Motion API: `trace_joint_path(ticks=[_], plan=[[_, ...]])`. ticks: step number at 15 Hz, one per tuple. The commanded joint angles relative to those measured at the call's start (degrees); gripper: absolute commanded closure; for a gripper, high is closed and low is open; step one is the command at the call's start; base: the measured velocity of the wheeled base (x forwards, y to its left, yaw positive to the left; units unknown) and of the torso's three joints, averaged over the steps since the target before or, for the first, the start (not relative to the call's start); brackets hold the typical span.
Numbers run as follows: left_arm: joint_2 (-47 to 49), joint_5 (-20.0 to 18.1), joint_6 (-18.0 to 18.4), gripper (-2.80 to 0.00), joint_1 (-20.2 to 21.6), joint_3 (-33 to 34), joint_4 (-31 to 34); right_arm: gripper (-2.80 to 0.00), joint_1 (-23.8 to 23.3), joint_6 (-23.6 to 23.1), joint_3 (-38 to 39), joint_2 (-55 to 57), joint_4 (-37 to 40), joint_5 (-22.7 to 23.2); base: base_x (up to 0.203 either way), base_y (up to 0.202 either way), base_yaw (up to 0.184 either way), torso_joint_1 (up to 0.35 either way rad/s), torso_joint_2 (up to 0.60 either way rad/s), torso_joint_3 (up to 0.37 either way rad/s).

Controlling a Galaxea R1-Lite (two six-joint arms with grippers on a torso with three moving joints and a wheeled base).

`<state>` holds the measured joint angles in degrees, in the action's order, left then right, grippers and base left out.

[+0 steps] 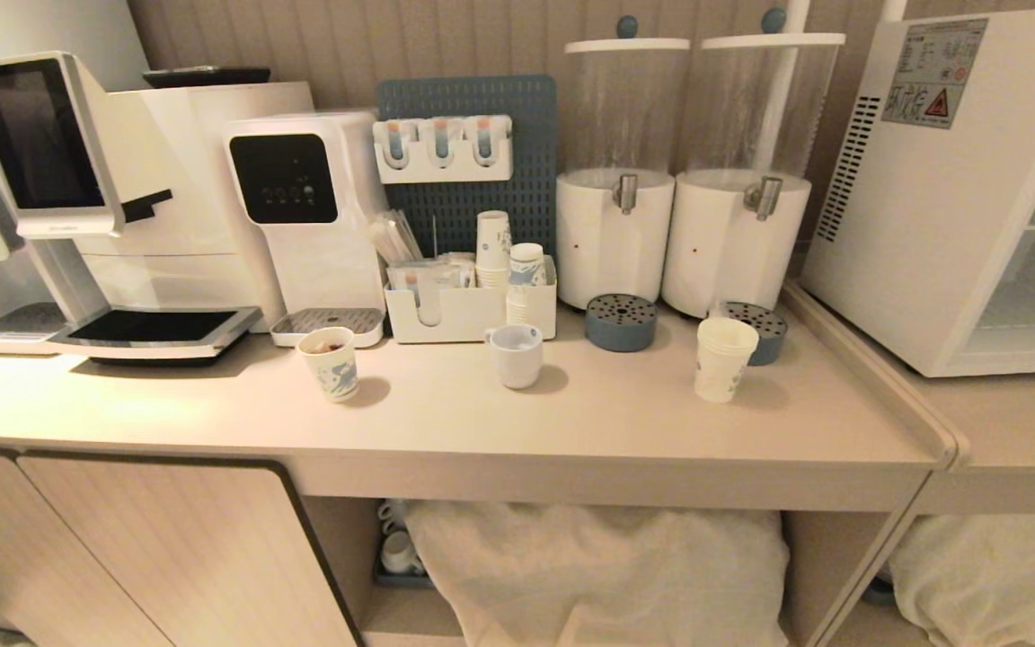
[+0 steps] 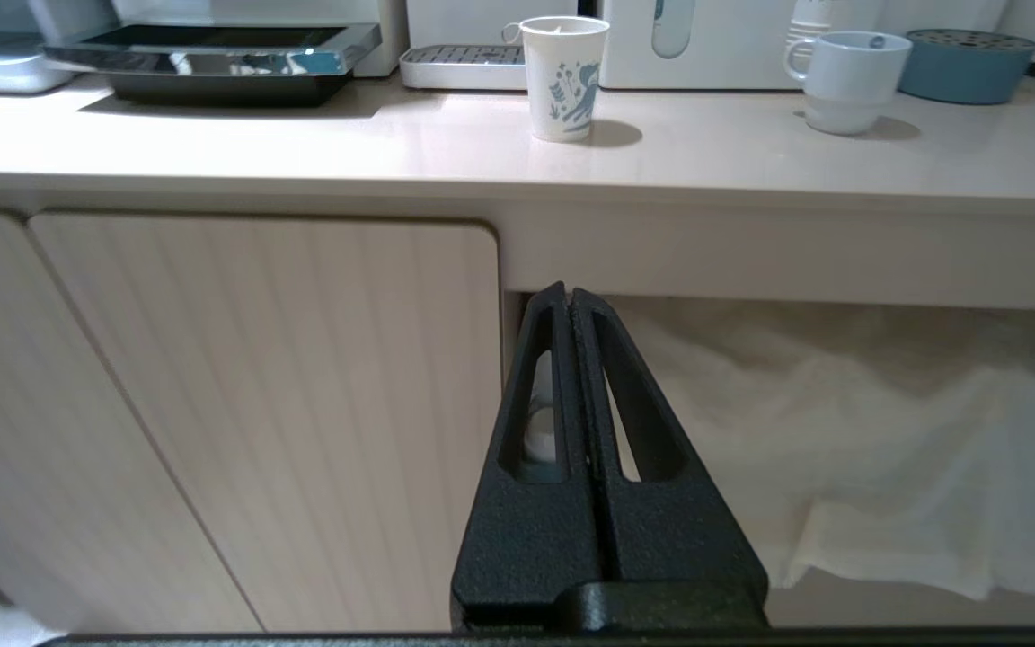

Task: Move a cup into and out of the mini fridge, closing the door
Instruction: Close the freezer door

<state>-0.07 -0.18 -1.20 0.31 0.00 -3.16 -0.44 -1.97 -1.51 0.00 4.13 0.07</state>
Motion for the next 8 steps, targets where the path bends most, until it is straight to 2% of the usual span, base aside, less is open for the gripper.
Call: trace_joint_path(ticks=[1,3,8], plan=[[0.1,0.0,0.0,0.00,0.0,1.1,0.0,0.00,0.0,0.0,0.0,-0.1,0.0,0.0,-0.199,0.000,-0.002,0.003,0.00,0.002],[0.1,0.0,0.0,0.00,0.0,1.1,0.0,0.00,0.0,0.0,0.0,-0.1,0.1,0.0,-0.104,0.000,0.000,0.001,0.00,0.003],[0.1,0.0,0.1,0.00,0.0,1.1,0.0,0.00,0.0,-0.1,0.0,0.0,0.3,0.0,0.000,0.000,0.000,0.000,0.00,0.000]])
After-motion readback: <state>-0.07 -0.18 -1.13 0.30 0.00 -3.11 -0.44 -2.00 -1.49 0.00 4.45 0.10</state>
